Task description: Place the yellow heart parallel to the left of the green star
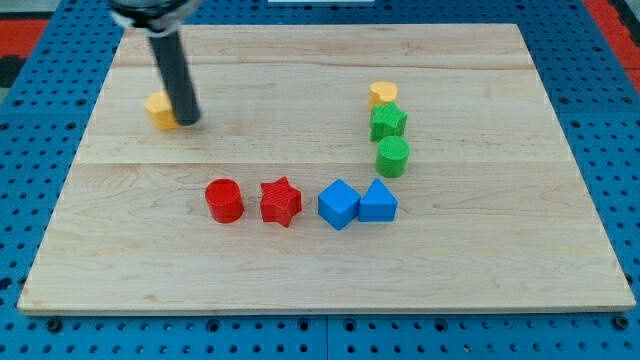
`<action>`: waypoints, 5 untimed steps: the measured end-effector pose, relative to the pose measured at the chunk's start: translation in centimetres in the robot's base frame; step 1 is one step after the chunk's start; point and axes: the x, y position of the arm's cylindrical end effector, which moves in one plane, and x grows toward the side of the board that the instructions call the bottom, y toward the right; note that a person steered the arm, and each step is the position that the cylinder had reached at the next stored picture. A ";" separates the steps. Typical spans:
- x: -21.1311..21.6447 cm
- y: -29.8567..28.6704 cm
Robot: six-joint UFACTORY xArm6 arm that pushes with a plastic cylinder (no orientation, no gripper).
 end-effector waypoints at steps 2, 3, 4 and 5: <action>-1.9 8.3; -6.2 9.1; -10.1 19.4; -12.5 26.0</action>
